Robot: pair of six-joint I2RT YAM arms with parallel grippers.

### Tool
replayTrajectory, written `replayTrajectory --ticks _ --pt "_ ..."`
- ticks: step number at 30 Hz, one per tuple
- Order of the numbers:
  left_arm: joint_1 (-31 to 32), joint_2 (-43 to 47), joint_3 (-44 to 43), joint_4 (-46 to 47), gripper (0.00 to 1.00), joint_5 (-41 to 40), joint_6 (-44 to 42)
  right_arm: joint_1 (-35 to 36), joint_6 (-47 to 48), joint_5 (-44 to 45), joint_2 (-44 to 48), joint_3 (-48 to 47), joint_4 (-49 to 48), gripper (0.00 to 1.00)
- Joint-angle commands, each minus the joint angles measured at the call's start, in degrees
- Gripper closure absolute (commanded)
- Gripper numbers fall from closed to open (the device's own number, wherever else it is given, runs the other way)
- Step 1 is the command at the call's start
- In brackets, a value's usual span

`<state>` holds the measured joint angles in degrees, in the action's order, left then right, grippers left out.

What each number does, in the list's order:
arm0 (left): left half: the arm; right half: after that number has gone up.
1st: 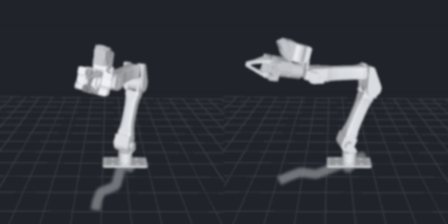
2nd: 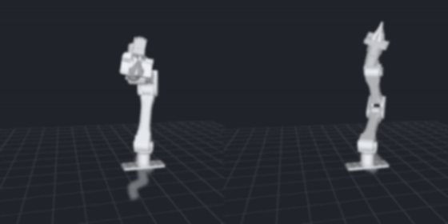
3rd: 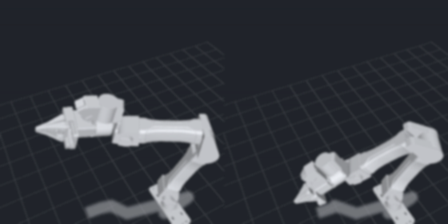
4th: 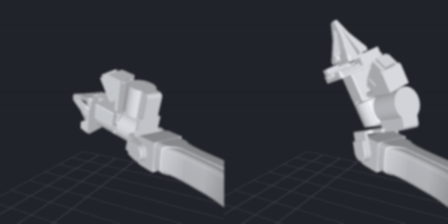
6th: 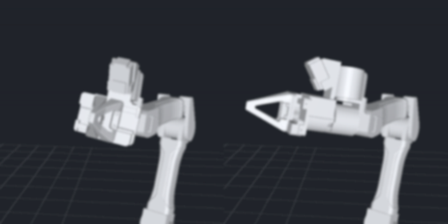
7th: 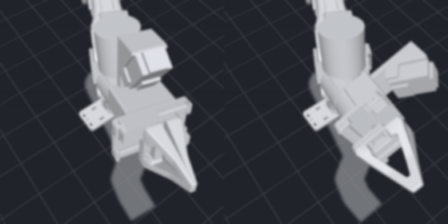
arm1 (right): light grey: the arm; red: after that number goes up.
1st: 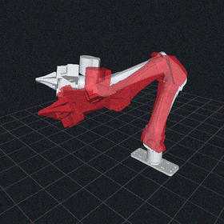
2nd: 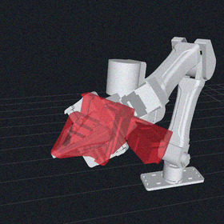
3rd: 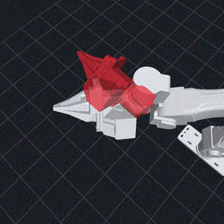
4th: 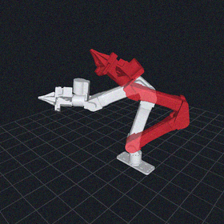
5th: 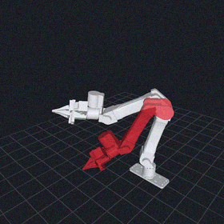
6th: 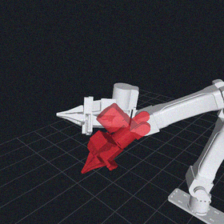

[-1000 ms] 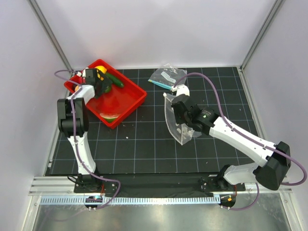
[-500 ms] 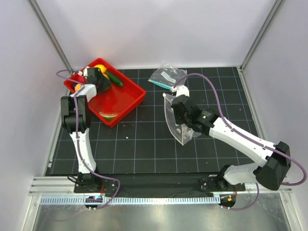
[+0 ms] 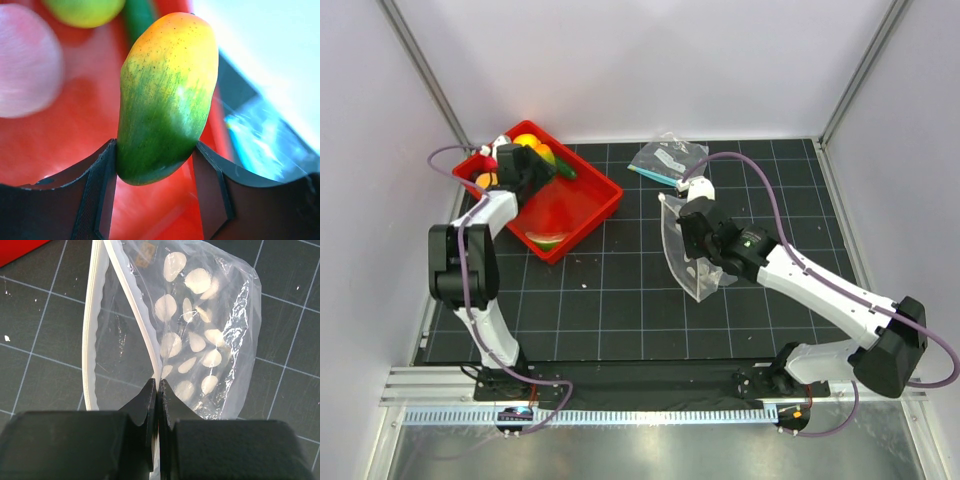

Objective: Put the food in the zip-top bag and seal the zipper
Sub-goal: Pick up the fake fruit from the bin.

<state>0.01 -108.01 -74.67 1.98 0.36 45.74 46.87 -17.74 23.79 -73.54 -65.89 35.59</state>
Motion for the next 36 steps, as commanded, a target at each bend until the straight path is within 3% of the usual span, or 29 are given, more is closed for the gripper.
replayTrajectory --ticks 1,7,19,30,36 --pt "2.53 7.27 4.78 6.19 0.72 3.59 0.14 0.06 0.25 -0.5 2.26 -1.0 -0.35 0.97" --pt "8.23 14.3 11.46 6.98 0.73 5.44 0.58 0.06 -0.63 -0.5 2.34 -1.35 1.23 0.97" --pt "21.5 36.45 25.18 8.31 0.76 6.49 1.37 0.06 -2.21 -1.12 2.44 -4.16 6.41 0.97" --pt "36.54 54.11 33.0 -0.12 0.78 6.32 2.16 0.06 -3.44 -3.05 0.33 -5.48 5.1 0.98" --pt "40.76 61.07 35.3 -1.8 0.8 9.13 4.36 0.06 -3.53 -3.84 -0.9 -6.1 4.66 0.98"
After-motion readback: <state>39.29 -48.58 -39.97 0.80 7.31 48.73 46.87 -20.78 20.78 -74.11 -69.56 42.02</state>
